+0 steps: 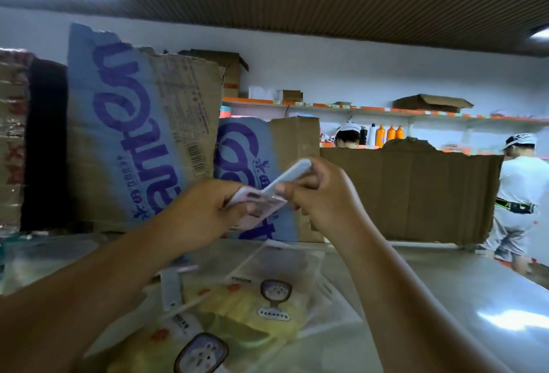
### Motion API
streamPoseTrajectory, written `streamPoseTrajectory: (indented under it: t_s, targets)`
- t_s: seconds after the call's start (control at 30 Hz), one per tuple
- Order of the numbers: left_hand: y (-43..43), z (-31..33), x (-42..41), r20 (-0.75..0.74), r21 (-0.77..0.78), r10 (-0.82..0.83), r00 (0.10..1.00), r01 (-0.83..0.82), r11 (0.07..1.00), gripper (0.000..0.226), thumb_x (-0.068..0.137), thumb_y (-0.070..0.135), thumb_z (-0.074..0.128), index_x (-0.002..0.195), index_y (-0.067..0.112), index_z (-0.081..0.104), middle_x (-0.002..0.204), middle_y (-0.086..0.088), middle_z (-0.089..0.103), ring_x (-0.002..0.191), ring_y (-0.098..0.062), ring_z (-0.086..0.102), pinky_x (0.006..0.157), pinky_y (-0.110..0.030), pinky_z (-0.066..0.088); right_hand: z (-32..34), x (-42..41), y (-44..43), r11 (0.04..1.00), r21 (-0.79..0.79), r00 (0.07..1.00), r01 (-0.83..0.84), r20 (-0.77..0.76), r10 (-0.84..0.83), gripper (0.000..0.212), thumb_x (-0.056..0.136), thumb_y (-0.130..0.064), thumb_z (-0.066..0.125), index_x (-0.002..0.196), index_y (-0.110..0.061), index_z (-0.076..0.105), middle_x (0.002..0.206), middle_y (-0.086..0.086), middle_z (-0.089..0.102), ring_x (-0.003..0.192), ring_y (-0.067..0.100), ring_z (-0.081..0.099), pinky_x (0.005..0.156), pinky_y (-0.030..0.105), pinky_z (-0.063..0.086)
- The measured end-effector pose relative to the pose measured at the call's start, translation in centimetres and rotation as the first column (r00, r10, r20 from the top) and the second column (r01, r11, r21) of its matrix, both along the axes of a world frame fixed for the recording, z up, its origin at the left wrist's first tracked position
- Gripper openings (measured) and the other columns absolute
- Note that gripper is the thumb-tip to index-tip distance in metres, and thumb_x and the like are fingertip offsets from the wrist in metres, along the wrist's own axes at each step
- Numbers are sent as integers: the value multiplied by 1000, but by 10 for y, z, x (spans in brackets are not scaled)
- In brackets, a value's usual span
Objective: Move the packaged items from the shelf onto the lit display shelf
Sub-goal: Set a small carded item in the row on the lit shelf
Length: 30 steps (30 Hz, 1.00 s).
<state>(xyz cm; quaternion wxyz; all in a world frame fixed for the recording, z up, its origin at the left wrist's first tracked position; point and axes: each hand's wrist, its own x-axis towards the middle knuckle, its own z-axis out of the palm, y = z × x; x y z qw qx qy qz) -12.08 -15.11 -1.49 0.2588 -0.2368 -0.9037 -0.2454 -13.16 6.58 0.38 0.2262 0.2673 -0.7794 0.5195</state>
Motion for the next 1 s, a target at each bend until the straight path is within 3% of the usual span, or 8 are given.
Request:
streamPoseTrajectory:
  t_s: [0.13,0.23,0.33,0.5,0.6,0.77,0.9,1.0]
  targets:
    - [-2,8,7,39,451,-85,996,59,890,18,97,25,64,100,42,70,93,19,77,83,-1,72,68,-17,55,-3,-10,-3,996,79,991,-33,130,23,35,84,-39,77,116,-31,62,98,-8,72,85,3,66,64,20,46]
    - [4,12,11,99,734,-276,956,117,669,22,84,20,69,106,25,75,103,5,79,97,-14,75,81,-27,60,-11,-9,-10,948,227,957,-224,236,169,25,88,-29,75,110,-36,66,106,-13,74,92,-1,68,68,12,48]
    - [5,12,15,96,791,-333,938,131,598,30,76,25,68,105,21,76,106,-3,78,102,-23,74,89,-43,58,-17,-9,-16,946,287,980,-148,167,103,15,94,-26,68,106,-34,71,94,-12,75,79,-2,69,64,12,49]
    - [-5,25,13,137,853,-415,900,106,510,20,92,24,66,111,26,72,122,-4,72,107,-19,70,87,-37,58,-13,-13,-1,980,172,992,98,-90,-83,27,98,-15,60,102,-38,74,80,-16,68,70,-4,61,64,17,50]
    - [-2,30,16,294,815,-323,900,-60,577,27,107,30,42,113,34,67,116,-7,74,90,-21,72,78,-40,58,-12,-12,6,965,145,964,217,-191,-188,45,97,-7,49,121,-39,69,110,-12,69,104,8,64,94,30,53]
    - [2,22,35,487,716,-527,696,26,697,48,88,31,75,132,40,58,105,-13,76,65,-21,65,56,-30,52,-11,-9,5,921,7,893,389,-249,-375,28,95,-32,49,115,-36,69,94,-18,68,87,8,64,73,40,56]
    - [8,14,28,421,542,-308,853,36,840,60,94,8,69,139,44,50,90,-7,73,63,-16,56,57,-29,44,-12,-15,7,894,142,882,425,-287,-374,37,92,-21,56,125,-36,63,107,-22,64,102,12,57,82,38,53]
    - [3,16,25,315,523,-169,934,-22,852,68,95,12,70,147,46,41,87,-1,75,56,-1,57,55,-21,43,-14,-17,9,873,353,935,337,-238,-264,82,81,-20,78,149,-42,37,126,-25,53,116,1,44,93,22,46]
